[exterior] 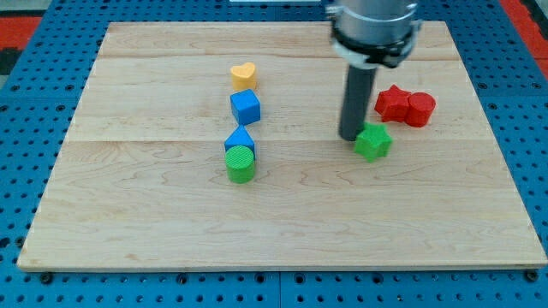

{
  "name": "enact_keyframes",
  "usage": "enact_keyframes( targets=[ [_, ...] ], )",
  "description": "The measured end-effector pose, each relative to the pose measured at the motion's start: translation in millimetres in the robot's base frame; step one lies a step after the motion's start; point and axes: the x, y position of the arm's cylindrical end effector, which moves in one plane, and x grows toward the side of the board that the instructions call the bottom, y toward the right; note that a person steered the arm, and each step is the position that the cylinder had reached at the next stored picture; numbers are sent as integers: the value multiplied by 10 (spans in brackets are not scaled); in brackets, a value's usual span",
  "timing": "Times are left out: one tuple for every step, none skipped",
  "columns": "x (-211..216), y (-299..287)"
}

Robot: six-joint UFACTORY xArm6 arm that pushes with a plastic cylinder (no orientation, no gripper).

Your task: Push the green blocks below red blocks

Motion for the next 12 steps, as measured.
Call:
enact_keyframes(
  targets=[
    [187, -74],
    [842, -777],
    [1424, -1555],
    [1279, -2353],
    [741, -2201],
    [515, -1388],
    [220, -706],
    [116, -269],
    [467, -623],
    [844, -349],
    [628, 129],
    [403, 417]
  ],
)
